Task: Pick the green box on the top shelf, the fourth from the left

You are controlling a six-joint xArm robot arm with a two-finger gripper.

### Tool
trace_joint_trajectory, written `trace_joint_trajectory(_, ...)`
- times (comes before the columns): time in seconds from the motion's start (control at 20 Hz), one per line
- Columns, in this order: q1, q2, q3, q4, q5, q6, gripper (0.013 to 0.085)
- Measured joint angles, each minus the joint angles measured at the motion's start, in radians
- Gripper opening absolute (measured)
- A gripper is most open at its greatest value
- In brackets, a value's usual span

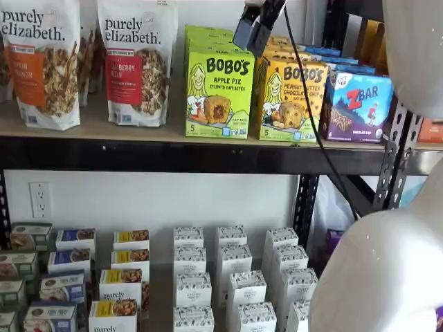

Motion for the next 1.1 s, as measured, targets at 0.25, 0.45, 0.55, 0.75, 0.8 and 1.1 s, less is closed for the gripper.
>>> trace_joint_trajectory(0.25,-0.003,-0.001,0.008,-0.013,-0.034,-0.010,0.0850)
trace_joint_trajectory(0.45,-0.010,-0.011,0.029,-0.001,-0.070,-0.018,0.0850)
trace_joint_trajectory(0.55,-0.011,-0.031,0.059,0.008,-0.117,-0.022,0.0850)
trace_joint_trajectory(0.75,-0.007,-0.063,0.109,0.015,-0.201,-0.024,0.0850)
trace_joint_trajectory(0.8,-0.005,-0.069,0.119,0.015,-0.219,-0.024,0.0850)
trace_joint_trajectory(1.1,0.017,-0.111,0.193,0.007,-0.354,-0.018,0.0850)
